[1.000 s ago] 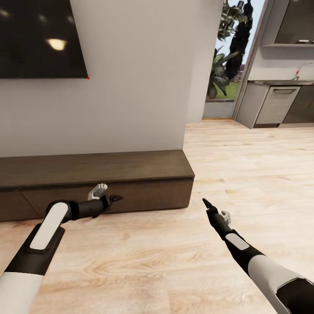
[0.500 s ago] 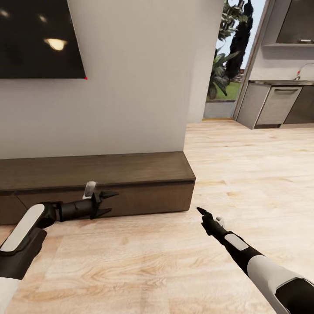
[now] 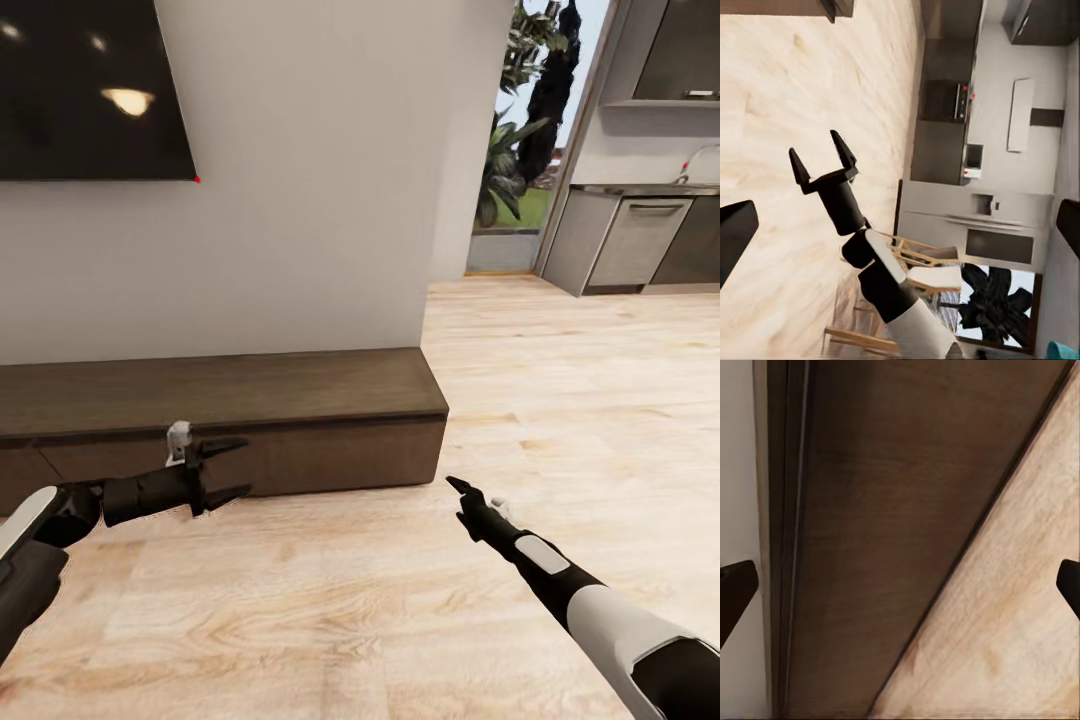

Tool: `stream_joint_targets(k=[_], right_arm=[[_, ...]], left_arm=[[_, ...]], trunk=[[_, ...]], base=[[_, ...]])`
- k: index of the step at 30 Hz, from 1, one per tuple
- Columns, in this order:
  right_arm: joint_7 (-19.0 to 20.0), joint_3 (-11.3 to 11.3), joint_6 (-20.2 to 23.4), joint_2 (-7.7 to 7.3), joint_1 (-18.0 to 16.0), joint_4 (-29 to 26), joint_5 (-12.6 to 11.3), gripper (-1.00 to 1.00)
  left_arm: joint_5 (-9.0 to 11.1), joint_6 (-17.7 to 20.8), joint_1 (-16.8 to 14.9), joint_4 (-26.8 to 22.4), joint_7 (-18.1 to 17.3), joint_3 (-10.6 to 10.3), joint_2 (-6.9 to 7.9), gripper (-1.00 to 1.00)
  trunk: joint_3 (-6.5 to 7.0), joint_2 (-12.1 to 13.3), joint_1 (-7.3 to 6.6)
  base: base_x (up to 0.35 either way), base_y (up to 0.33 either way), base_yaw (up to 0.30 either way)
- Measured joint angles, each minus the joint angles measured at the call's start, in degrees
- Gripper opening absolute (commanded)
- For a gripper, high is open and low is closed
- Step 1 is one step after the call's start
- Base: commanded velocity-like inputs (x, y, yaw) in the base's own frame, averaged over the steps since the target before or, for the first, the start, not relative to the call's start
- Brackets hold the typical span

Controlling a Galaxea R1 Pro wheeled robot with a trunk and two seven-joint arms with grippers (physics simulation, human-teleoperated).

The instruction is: Place each of the two pumpkins and all three candles from the living room inside a cabinet in the living room (use any cabinet), then make sure every cabinet is closed, and position the cauldron so it is next to a table in the living room.

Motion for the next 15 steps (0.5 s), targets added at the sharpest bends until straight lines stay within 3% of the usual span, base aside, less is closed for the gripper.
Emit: stream_joint_targets(k=[2,4,9,11,13,15], right_arm=[[0.3,-0.1,1.3,0.01,0.0,0.0,-0.2,1.00],[0.6,-0.1,1.8,0.10,0.0,-0.1,-0.1,1.00],[2.0,0.1,1.6,2.63,0.0,-1.6,0.2,1.00],[3.6,0.3,0.8,3.35,0.0,-1.8,0.3,1.00],[6.3,1.7,-1.2,3.68,0.0,-1.9,1.2,1.00],[9.0,3.6,-4.3,3.97,0.1,-1.7,2.6,1.00]], left_arm=[[3.0,0.0,0.0,-1.4,0.1,-0.3,0.19,1.00],[4.4,0.0,0.1,-2.4,0.1,-1.7,0.14,1.00],[5.3,0.1,0.7,-3.1,-0.2,-16.5,-0.29,1.00],[5.3,0.0,0.9,-3.0,-0.9,-21.5,-0.34,1.00],[5.3,0.0,1.2,-3.0,-2.7,-24.8,-0.36,1.00],[5.0,-0.1,1.5,-3.0,-4.7,-26.5,-0.40,1.00]], trunk=[[0.00,0.0,0.00],[0.00,0.0,0.00],[0.00,0.0,0.00],[0.00,0.0,0.00],[0.00,0.0,0.00],[0.00,0.0,0.00]], base=[[0.000,0.000,0.000],[0.000,0.000,0.000],[0.000,0.000,0.000],[0.000,0.000,0.000],[0.003,0.000,0.000],[0.061,0.000,0.000]])
